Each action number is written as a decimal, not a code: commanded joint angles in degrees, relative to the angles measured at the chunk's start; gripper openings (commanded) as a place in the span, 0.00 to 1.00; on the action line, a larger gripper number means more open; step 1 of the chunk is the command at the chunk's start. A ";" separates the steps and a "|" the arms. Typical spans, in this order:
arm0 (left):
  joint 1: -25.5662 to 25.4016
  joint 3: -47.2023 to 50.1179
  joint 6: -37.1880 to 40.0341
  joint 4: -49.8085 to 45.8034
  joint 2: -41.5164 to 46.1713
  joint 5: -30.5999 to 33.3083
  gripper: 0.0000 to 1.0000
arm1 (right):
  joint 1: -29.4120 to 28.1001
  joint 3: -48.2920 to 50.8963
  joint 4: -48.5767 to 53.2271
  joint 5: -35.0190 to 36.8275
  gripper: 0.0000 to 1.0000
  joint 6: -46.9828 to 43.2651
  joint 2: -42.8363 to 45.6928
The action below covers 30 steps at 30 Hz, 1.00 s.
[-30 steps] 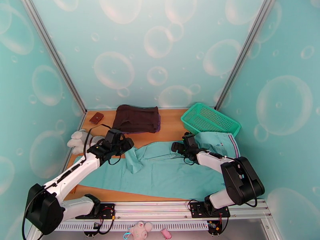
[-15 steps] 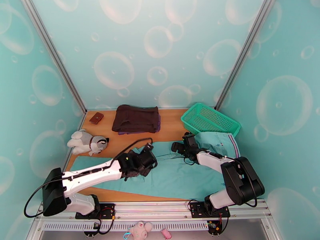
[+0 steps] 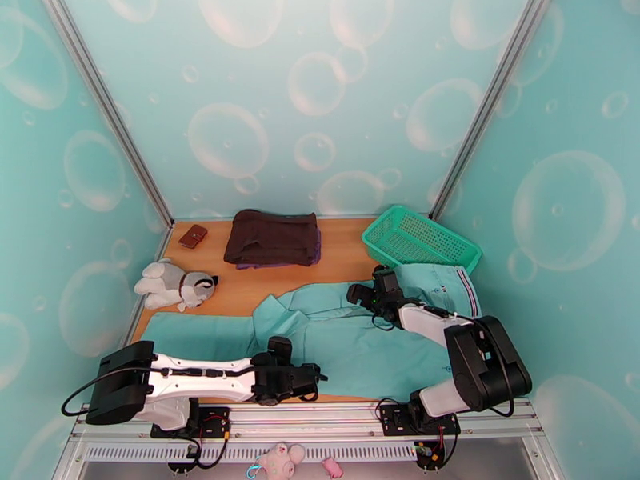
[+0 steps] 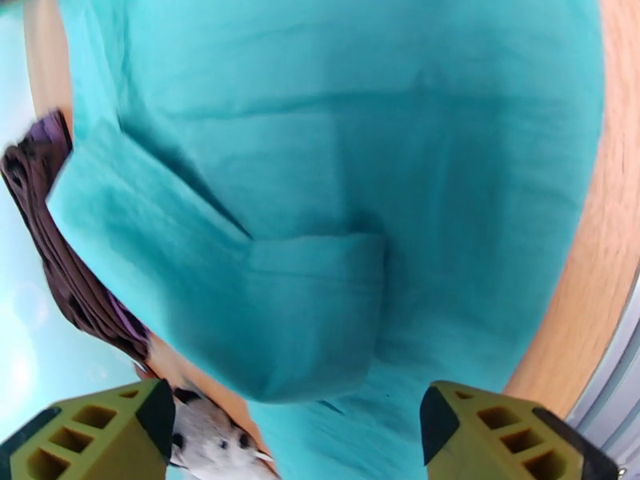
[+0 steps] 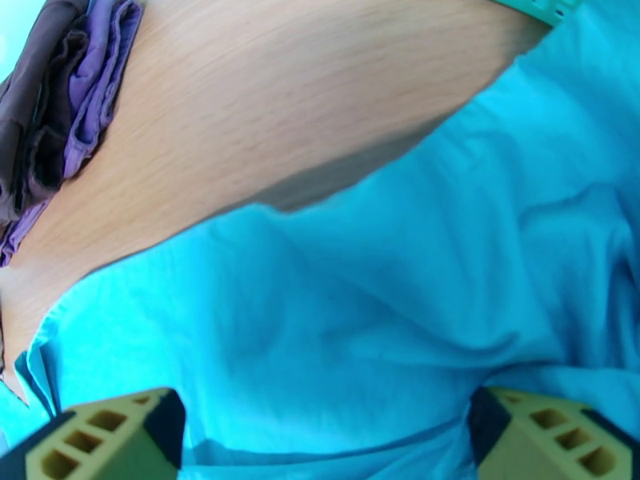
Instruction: Fold and stack the trousers
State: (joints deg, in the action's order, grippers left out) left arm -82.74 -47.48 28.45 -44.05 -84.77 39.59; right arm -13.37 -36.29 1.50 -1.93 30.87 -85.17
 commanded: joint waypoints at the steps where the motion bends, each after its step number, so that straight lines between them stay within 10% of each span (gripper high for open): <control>1: -0.07 2.17 8.34 7.60 -0.72 5.53 0.86 | 0.48 1.01 -0.36 -0.79 0.98 0.85 1.29; 22: 2.94 4.92 13.02 15.58 -4.09 0.13 0.82 | 0.71 1.28 -0.10 -0.93 0.98 0.56 2.64; 30: 5.65 4.54 13.17 17.05 -7.02 2.66 0.62 | 1.13 1.60 0.16 -0.91 0.98 0.18 2.87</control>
State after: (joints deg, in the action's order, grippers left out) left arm -77.65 -42.48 41.10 -28.25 -90.89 40.99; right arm -12.82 -35.48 1.48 -3.05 30.83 -83.46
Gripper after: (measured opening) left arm 0.645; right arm 0.977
